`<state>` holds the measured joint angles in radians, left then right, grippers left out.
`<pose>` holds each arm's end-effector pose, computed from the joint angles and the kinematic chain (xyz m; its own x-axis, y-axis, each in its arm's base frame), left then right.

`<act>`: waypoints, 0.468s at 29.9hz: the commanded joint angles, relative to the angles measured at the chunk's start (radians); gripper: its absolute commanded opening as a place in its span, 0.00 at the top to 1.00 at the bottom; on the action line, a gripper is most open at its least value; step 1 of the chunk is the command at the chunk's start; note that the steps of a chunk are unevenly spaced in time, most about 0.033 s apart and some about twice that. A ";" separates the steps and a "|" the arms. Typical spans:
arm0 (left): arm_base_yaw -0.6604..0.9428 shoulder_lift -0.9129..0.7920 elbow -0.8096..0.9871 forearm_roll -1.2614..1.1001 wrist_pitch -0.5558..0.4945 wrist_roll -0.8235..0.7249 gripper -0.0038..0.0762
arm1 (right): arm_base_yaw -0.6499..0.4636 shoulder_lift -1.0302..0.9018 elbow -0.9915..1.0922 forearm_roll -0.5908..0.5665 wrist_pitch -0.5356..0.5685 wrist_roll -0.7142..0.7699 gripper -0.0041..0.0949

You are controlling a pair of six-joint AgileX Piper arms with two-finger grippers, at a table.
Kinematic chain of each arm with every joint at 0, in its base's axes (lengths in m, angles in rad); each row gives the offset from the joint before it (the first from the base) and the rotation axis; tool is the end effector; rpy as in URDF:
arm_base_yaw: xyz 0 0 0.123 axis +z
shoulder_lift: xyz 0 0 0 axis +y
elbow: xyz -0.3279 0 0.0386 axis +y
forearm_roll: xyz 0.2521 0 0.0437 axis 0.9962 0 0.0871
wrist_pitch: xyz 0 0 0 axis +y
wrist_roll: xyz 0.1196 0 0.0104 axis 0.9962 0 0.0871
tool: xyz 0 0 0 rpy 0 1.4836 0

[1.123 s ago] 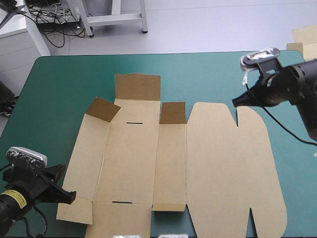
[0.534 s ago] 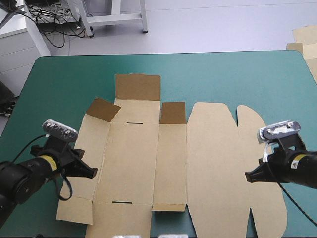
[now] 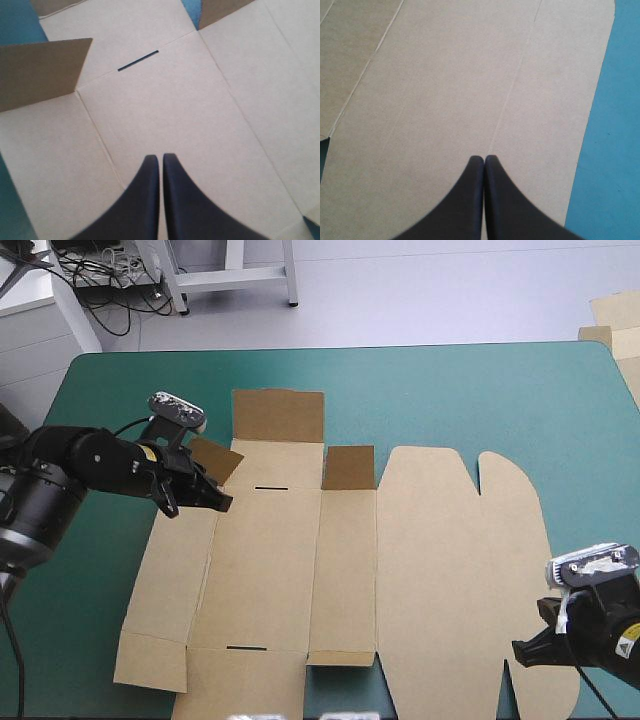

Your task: Fold the box

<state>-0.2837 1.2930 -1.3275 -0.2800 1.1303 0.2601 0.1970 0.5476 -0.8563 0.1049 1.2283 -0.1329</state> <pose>0.2422 -0.1019 0.4039 -0.7412 0.3550 -0.5697 0.5090 0.8506 -0.1322 0.0443 0.0209 0.3567 -0.6953 -0.2376 -0.6783 -0.3293 0.9442 0.0068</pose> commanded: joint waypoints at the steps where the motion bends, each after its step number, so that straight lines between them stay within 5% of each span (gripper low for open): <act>1: 0.128 0.020 -0.052 -0.238 0.084 0.141 0.94 | -0.009 -0.022 -0.023 -0.001 -0.036 0.005 0.98; 3: 0.214 0.039 -0.052 -0.349 0.159 0.208 0.94 | -0.009 -0.026 -0.023 -0.001 -0.028 0.005 0.98; 14: 0.666 0.047 -0.050 -0.440 0.148 0.144 0.94 | -0.009 -0.026 -0.023 -0.068 -0.009 0.009 0.98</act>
<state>0.2905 1.3664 -1.3455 -0.6599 1.2347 0.4395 0.1970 0.5144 -0.8555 0.0521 1.2457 -0.1258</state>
